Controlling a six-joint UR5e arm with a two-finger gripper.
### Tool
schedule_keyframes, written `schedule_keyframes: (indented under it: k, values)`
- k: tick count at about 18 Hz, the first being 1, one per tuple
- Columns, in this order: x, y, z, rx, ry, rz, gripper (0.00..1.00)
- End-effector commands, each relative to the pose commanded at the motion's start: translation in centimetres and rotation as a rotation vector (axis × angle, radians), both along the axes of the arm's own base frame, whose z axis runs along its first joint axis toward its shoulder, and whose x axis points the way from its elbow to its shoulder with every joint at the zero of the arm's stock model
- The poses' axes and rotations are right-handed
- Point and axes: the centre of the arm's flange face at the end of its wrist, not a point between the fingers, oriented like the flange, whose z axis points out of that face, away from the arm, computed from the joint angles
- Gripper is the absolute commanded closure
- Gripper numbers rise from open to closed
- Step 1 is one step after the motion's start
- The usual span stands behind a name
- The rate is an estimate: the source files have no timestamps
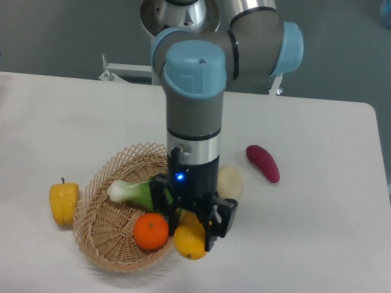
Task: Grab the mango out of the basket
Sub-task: 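Lift the yellow mango and carry it toward the basket rim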
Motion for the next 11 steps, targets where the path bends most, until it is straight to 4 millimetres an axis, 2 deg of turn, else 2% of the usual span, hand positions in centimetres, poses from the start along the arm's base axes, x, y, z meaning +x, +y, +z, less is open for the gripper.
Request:
schedule_keyframes:
  k: [3, 11]
  values:
    - [-0.57, -0.7, 0.28, 0.003, 0.003, 0.014, 0.89]
    - [-0.75, -0.82, 0.31, 0.005, 0.004, 0.018, 0.88]
